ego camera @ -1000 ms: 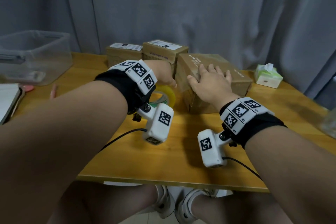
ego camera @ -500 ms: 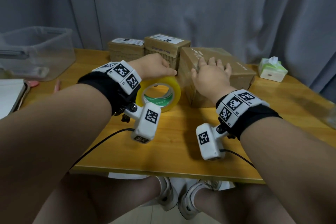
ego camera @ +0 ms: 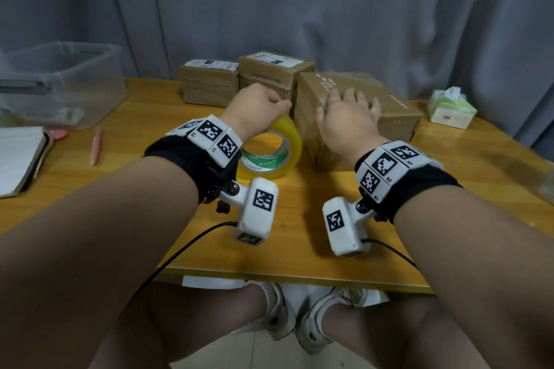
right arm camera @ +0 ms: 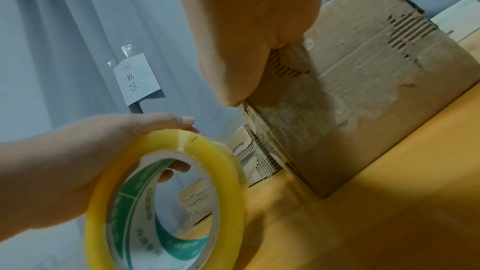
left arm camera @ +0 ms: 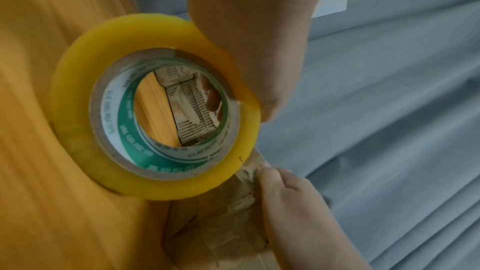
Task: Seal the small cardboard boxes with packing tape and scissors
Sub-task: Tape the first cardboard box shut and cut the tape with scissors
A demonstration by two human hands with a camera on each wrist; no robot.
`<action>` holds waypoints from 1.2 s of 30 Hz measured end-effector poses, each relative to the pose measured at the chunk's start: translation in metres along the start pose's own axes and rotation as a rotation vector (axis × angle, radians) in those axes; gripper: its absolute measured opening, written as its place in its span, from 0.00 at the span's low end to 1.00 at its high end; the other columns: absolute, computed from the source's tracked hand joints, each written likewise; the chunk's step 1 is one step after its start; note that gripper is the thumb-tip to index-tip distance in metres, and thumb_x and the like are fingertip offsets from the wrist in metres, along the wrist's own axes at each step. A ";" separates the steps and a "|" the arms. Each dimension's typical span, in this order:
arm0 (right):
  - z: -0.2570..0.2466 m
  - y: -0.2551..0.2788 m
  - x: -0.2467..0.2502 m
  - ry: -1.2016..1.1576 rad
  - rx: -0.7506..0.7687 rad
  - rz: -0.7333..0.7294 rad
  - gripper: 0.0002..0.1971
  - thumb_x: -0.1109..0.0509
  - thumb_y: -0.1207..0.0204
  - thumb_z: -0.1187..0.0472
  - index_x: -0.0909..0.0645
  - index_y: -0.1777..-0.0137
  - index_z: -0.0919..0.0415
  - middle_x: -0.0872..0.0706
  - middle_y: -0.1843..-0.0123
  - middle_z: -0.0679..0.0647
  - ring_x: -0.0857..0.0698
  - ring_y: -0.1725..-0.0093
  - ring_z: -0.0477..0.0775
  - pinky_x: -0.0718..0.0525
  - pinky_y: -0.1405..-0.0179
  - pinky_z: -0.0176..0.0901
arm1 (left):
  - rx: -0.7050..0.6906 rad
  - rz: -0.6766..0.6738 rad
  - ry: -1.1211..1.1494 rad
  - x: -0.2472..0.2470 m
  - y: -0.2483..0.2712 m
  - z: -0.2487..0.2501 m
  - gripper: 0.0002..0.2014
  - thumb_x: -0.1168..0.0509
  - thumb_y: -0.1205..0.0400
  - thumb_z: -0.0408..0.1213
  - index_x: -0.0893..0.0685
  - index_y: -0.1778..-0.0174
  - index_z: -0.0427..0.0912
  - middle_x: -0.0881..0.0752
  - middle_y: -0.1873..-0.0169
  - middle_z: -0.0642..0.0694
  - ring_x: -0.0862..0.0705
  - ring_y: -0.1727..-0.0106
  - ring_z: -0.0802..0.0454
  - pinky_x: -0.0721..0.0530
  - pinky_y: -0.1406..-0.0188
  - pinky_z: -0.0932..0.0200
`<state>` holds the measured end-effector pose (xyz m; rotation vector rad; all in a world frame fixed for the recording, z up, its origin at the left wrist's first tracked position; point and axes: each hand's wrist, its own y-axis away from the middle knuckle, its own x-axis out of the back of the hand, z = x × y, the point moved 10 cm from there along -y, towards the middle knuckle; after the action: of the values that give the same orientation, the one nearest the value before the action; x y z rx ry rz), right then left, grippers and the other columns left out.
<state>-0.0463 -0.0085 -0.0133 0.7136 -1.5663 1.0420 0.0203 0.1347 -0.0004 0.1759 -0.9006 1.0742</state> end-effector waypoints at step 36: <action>0.165 0.073 -0.033 -0.047 -0.258 -0.360 0.19 0.25 0.26 0.55 0.27 0.71 0.62 0.24 0.72 0.55 0.25 0.72 0.51 0.31 0.78 0.40 | -0.207 0.047 -0.565 -0.039 0.035 0.069 0.16 0.46 0.16 0.53 0.16 0.43 0.54 0.21 0.39 0.49 0.29 0.34 0.46 0.39 0.33 0.42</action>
<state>-0.1742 -0.1264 -0.0711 0.8064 -1.5069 0.5513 -0.0530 0.0886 0.0062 0.2943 -1.5221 0.9799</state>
